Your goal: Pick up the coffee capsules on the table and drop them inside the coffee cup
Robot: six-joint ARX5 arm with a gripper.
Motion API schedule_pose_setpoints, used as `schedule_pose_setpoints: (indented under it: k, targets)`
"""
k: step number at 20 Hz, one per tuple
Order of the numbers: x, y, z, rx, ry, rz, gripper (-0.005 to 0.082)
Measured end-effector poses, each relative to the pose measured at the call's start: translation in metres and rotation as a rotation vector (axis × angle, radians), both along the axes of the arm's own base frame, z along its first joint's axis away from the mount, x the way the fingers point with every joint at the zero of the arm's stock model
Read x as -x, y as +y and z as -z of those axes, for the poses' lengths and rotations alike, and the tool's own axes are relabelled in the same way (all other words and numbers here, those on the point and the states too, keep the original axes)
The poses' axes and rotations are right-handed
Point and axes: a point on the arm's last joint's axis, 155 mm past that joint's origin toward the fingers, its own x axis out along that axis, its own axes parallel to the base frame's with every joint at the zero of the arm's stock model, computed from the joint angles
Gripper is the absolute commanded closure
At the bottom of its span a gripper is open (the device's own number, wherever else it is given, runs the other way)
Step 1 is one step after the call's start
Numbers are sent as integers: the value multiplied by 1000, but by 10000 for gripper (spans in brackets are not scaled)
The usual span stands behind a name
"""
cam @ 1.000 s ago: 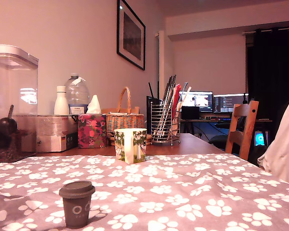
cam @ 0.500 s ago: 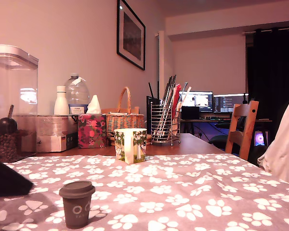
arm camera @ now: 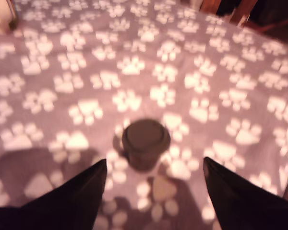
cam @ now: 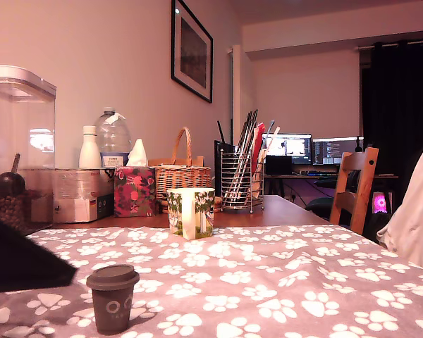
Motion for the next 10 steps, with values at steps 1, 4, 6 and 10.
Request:
schedule_pose_setpoints:
  k: [1,4,6,10]
  targets:
    - [1,1,4,-13,12,0,185]
    - [2,2,15,-48,46,0,185]
    - [1,1,21,-71,68,0,185]
    - [-5,-6,25,-104,99,0,185]
